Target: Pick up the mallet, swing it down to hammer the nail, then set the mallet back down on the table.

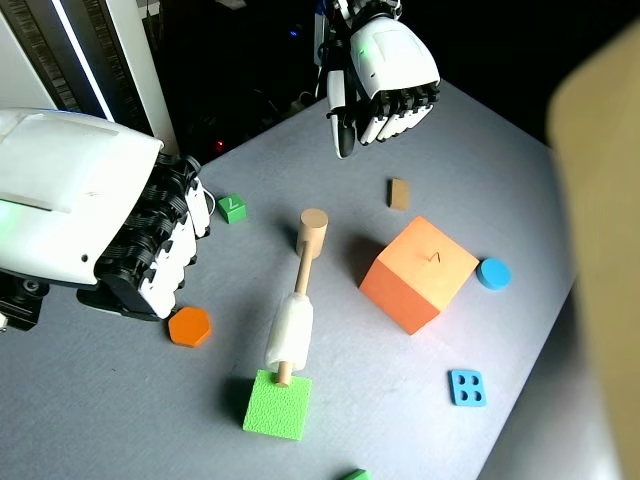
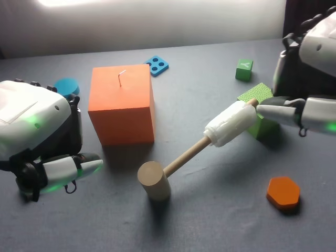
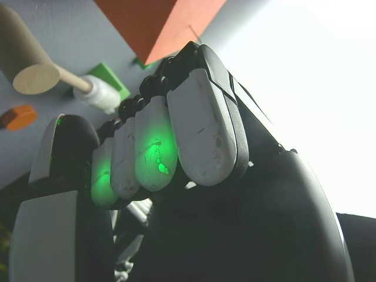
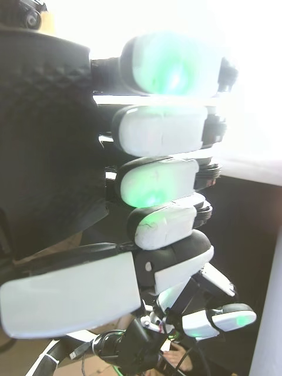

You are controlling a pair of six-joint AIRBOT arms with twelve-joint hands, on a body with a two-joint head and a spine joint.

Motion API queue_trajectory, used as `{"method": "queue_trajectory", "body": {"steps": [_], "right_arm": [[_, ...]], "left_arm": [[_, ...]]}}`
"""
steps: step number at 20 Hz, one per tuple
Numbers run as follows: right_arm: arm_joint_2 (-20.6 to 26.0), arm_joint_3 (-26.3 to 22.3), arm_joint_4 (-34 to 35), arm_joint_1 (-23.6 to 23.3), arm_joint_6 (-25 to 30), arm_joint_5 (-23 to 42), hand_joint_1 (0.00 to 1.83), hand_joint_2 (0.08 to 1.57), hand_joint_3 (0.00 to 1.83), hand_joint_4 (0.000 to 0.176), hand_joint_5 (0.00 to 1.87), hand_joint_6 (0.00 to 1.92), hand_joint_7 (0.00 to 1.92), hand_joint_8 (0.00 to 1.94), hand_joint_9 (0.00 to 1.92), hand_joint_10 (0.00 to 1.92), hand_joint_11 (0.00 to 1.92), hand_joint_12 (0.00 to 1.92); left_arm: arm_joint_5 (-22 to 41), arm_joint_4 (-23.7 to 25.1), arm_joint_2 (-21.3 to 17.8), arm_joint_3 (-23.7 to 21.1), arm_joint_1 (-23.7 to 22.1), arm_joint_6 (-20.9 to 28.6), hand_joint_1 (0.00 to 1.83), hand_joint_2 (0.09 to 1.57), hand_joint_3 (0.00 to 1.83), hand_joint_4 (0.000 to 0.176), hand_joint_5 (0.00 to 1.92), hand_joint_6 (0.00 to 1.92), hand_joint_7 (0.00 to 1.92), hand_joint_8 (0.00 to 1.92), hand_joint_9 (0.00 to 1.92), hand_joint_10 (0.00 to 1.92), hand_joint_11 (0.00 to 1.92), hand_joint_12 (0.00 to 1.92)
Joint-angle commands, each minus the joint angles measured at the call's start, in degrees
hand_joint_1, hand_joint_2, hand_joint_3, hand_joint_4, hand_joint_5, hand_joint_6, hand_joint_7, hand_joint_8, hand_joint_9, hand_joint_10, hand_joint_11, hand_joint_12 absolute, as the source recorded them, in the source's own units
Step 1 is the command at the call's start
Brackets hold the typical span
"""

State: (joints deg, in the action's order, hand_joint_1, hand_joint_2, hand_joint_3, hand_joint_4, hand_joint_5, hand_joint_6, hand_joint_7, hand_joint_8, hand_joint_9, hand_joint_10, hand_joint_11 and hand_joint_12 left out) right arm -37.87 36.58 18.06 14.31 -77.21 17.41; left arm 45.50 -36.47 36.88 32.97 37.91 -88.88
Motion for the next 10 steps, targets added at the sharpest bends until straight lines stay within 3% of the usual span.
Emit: {"method": "queue_trajectory", "body": {"steps": [1, 3, 6, 7, 8, 10], "right_arm": [[0.2, 0.0, -1.1, 0.0, -0.3, 7.9, 0.09, 1.20, 0.15, 0.000, 0.19, 0.05, 0.21, 0.06, 0.18, 0.08, 0.01, 0.50], [0.1, 0.0, -3.2, 1.0, -0.3, 8.1, 0.09, 1.27, 0.01, 0.000, 0.21, 0.00, 0.23, 0.00, 0.21, 0.01, 0.00, 0.53], [0.0, 0.8, -4.7, 1.0, -0.4, 7.8, 0.11, 1.26, 0.00, 0.000, 0.21, 0.00, 0.23, 0.00, 0.21, 0.01, 0.00, 0.53], [-0.1, 1.7, -8.2, 1.1, 2.9, 7.6, 0.09, 1.27, 0.00, 0.000, 0.19, 0.00, 0.22, 0.00, 0.21, 0.00, 0.00, 0.51], [-0.3, 3.5, -17.8, 1.4, 11.7, 8.0, 0.13, 1.26, 0.00, 0.000, 0.21, 0.01, 0.25, 0.01, 0.23, 0.01, 0.00, 0.55], [-0.8, 5.9, -26.8, 1.2, 23.4, 5.4, 0.16, 1.25, 0.00, 0.000, 0.22, 0.00, 0.25, 0.00, 0.23, 0.00, 0.00, 0.59]], "left_arm": [[5.2, 2.0, -0.4, 0.3, -0.5, -0.3, 0.00, 1.20, 0.20, 0.000, 0.00, 0.00, 0.00, 0.00, 0.00, 0.00, 0.00, 0.00], [5.0, 2.3, -0.4, 0.3, -0.5, -0.3, 0.00, 1.29, 0.02, 0.000, 0.00, 0.00, 0.00, 0.00, 0.00, 0.00, 0.00, 0.00], [4.4, 2.3, -0.4, 0.6, -0.4, -0.3, 0.00, 1.28, 0.01, 0.000, 0.00, 0.00, 0.00, 0.00, 0.00, 0.00, 0.00, 0.00], [4.2, 2.5, -0.4, 0.7, -0.3, -0.3, 0.00, 1.29, 0.02, 0.000, 0.00, 0.00, 0.00, 0.00, 0.00, 0.00, 0.00, 0.00], [3.8, 3.2, -0.4, 0.9, -0.2, -0.3, 0.00, 1.29, 0.02, 0.000, 0.00, 0.00, 0.00, 0.00, 0.00, 0.00, 0.00, 0.00], [1.3, 4.9, -0.4, 1.6, 0.0, 0.5, 0.00, 1.29, 0.01, 0.000, 0.00, 0.00, 0.00, 0.00, 0.00, 0.00, 0.00, 0.00]]}}
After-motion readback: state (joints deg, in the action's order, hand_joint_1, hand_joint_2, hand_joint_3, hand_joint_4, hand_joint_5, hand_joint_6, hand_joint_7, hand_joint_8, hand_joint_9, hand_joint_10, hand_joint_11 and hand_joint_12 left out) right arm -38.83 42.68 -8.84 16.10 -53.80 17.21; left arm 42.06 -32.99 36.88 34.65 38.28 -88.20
